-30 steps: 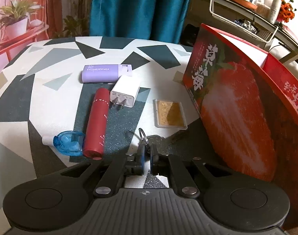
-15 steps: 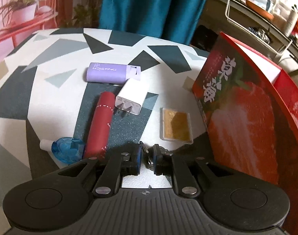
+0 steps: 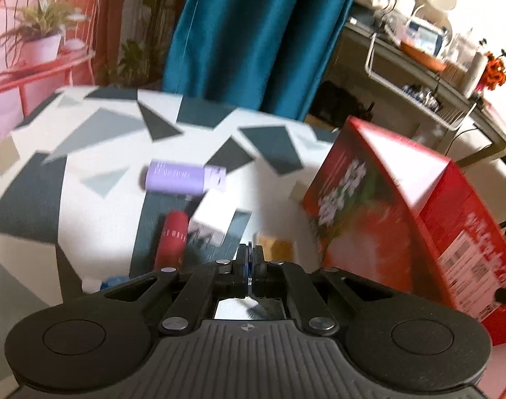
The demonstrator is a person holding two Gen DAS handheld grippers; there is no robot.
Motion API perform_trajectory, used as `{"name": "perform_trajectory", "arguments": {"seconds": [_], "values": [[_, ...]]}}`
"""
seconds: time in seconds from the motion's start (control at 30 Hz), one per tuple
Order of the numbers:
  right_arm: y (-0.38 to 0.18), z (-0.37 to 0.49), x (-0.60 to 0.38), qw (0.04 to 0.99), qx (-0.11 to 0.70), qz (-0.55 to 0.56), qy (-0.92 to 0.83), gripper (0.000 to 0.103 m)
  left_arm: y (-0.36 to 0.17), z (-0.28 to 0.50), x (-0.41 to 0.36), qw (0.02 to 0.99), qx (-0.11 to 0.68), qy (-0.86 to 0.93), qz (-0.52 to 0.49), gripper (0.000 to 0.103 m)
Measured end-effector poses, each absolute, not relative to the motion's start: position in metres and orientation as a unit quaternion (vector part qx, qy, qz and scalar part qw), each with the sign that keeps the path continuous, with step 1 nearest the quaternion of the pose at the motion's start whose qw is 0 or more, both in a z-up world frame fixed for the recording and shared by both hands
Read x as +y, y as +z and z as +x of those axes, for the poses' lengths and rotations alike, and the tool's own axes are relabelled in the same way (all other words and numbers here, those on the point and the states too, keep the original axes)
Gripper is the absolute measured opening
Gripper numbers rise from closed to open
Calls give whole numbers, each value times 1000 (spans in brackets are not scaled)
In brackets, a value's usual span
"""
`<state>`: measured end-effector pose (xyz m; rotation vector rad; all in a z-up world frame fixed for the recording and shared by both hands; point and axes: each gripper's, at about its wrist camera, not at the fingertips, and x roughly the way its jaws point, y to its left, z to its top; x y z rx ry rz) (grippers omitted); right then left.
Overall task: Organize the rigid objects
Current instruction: 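Carry the black ring item with the left tool into the red box and release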
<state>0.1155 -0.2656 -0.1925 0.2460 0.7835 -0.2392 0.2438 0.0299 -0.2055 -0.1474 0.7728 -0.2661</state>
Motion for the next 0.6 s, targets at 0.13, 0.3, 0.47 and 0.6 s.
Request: {"name": "perform_trajectory", "arguments": {"seconds": [0.13,0.3,0.47,0.6], "values": [[-193,115,-267,909,379,121,-121,11,-189,244,25,921,357,-140,-68,3],[-193,114,-268,910,378,122,-120,11,-170,243,20,929,332,-148,-66,3],[-192,114,-269,910,379,120,-120,11,-148,240,14,936,304,-164,-70,3],[-192,114,-268,910,377,122,-121,11,-128,240,6,937,285,-187,-75,3]]}}
